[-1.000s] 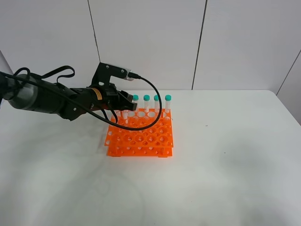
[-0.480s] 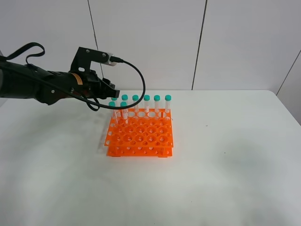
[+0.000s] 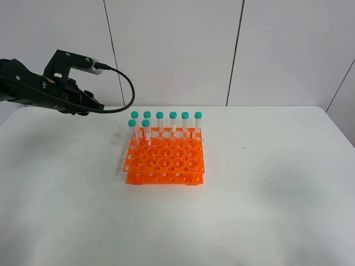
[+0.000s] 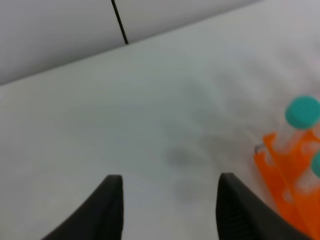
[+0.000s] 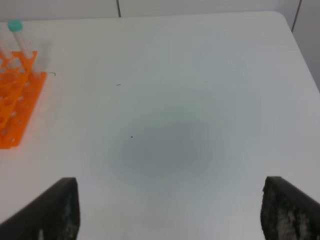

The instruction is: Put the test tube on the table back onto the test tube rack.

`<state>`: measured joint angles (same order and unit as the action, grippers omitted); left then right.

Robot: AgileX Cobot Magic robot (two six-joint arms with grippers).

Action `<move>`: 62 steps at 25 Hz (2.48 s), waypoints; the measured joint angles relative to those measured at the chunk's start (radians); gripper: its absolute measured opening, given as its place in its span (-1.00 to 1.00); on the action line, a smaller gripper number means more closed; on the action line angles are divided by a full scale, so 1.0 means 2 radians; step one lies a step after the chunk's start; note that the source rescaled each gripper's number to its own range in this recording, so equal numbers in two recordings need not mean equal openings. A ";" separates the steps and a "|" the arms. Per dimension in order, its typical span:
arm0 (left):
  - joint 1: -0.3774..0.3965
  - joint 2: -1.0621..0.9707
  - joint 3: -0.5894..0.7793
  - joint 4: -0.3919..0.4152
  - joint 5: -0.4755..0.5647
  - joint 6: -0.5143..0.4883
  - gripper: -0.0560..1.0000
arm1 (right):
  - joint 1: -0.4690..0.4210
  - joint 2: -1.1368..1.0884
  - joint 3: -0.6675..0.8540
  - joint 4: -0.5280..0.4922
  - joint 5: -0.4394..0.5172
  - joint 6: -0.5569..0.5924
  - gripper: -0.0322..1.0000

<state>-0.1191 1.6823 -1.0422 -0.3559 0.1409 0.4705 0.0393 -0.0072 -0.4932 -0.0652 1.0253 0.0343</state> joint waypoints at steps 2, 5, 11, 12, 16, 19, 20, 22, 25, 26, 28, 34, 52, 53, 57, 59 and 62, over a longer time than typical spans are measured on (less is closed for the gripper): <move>0.010 -0.011 0.007 -0.018 0.018 0.024 -0.35 | 0.000 0.000 0.000 0.000 0.000 0.000 0.76; 0.026 -0.039 0.037 -0.022 0.028 0.033 -0.35 | 0.000 0.000 0.000 0.000 0.000 0.000 0.76; 0.057 -0.111 0.098 -0.023 0.043 0.038 -0.35 | 0.000 0.000 0.000 0.000 0.000 0.000 0.76; 0.062 -0.118 0.100 -0.024 0.065 0.038 -0.35 | 0.000 0.000 0.000 0.000 0.000 0.000 0.76; 0.067 -0.141 0.100 -0.011 0.229 0.036 -0.35 | 0.000 0.000 0.000 0.000 0.000 0.000 0.76; 0.067 -0.159 0.100 0.037 0.337 0.028 -0.35 | 0.000 0.000 0.000 0.000 0.000 0.000 0.76; 0.067 -0.164 0.100 0.063 0.380 0.017 -0.35 | 0.000 0.000 0.000 0.000 0.000 0.000 0.76; 0.067 -0.172 0.100 0.104 0.443 -0.010 -0.35 | 0.000 0.000 0.000 0.000 0.000 0.000 0.76; 0.067 -0.181 0.100 0.157 0.518 -0.078 -0.35 | 0.000 0.000 0.000 0.000 0.000 0.000 0.76; 0.067 -0.184 0.099 0.168 0.528 -0.100 -0.35 | 0.000 0.000 0.000 0.000 0.000 0.000 0.76; 0.067 -0.190 0.099 0.184 0.532 -0.144 -0.35 | 0.000 0.000 0.000 0.000 0.000 0.000 0.76; 0.067 -0.210 0.099 0.194 0.535 -0.175 -0.35 | 0.000 0.000 0.000 0.000 0.000 0.000 0.76; 0.067 -0.473 0.138 0.147 0.538 -0.186 -0.35 | 0.000 0.000 0.000 0.000 0.000 0.000 0.76; 0.067 -0.491 0.146 0.147 0.538 -0.185 -0.35 | 0.000 0.000 0.000 0.000 0.000 0.000 0.76; 0.067 -0.550 0.179 0.140 0.538 -0.184 -0.35 | 0.000 0.000 0.000 0.000 0.000 0.000 0.76; 0.067 -0.569 0.195 0.140 0.539 -0.184 -0.35 | 0.000 0.000 0.000 0.000 0.000 0.000 0.76; 0.067 -0.583 0.210 0.140 0.540 -0.183 -0.35 | 0.000 0.000 0.000 0.000 0.000 0.000 0.76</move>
<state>0.0141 0.5163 -0.6226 -0.0761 1.2213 0.1046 0.0393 -0.0072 -0.4932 -0.0652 1.0253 0.0343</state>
